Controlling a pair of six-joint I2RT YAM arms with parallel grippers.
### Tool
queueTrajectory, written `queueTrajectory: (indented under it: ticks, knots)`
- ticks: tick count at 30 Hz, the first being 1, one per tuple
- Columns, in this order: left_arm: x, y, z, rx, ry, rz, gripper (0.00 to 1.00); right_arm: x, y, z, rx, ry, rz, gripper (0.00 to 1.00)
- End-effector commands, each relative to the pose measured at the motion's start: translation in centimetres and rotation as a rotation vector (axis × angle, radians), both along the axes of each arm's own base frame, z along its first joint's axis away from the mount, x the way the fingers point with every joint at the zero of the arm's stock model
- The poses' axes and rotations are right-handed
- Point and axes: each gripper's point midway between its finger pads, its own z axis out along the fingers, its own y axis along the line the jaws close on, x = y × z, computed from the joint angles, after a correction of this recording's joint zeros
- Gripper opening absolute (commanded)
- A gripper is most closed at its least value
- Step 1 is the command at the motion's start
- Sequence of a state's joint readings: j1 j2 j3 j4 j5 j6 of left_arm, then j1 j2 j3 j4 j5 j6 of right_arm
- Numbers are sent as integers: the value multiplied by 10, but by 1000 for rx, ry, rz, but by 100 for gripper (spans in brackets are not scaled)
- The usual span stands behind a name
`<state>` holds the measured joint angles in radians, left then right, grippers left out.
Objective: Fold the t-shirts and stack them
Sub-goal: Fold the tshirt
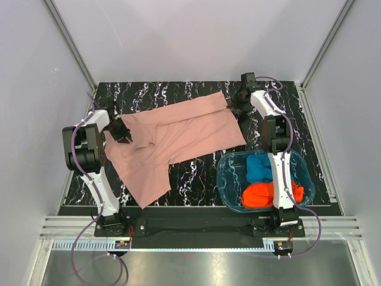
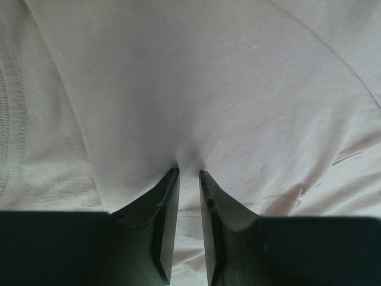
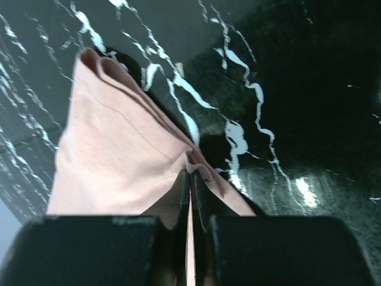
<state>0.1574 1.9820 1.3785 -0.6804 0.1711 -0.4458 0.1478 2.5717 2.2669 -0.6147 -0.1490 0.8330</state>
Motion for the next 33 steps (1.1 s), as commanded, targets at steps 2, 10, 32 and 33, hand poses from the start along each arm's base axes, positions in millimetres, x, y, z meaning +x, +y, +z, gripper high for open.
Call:
queueTrajectory:
  ticks: [2, 10, 32, 33]
  knots:
    - [1, 8, 9, 29, -30, 13, 25, 2, -5, 32, -36, -80, 38, 7]
    - [2, 3, 45, 54, -140, -24, 38, -12, -19, 38, -130, 24, 61, 48]
    - [-33, 5, 105, 270, -203, -57, 59, -124, -7, 74, -427, 150, 392, 69]
    - [-21, 10, 116, 282, -233, -47, 62, -120, 0, 76, -434, 137, 411, 71]
